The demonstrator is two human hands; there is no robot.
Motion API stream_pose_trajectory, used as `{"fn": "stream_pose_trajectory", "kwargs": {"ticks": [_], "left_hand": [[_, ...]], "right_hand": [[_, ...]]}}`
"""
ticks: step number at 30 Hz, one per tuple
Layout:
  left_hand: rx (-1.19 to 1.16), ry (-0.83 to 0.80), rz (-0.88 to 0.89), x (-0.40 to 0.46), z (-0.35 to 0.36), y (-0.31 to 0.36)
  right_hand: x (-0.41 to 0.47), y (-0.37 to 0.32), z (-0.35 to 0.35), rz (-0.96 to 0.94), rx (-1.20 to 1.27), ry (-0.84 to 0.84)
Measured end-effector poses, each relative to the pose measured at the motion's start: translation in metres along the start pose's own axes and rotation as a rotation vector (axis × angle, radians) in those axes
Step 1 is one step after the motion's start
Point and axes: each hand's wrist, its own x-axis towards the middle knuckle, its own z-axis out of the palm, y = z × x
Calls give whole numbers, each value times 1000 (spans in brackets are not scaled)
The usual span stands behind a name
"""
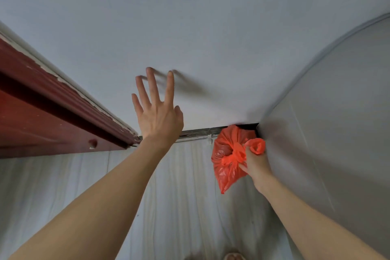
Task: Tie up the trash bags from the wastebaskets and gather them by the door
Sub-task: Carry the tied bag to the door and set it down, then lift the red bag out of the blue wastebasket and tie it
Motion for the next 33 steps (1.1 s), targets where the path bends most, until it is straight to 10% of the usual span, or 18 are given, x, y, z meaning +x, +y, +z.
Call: {"fn": "stream_pose_trajectory", "kwargs": {"ticks": [10, 22, 33], "left_hand": [[35, -101, -1, 5, 7, 0], [-202, -424, -271, -139, -197, -26], [-348, -38, -904, -406, -398, -71]], "right_hand": [[10, -27, 8, -51, -316, -120], [-219, -133, 0, -183, -658, -393], [-513, -116, 13, -880, -1335, -906]]}}
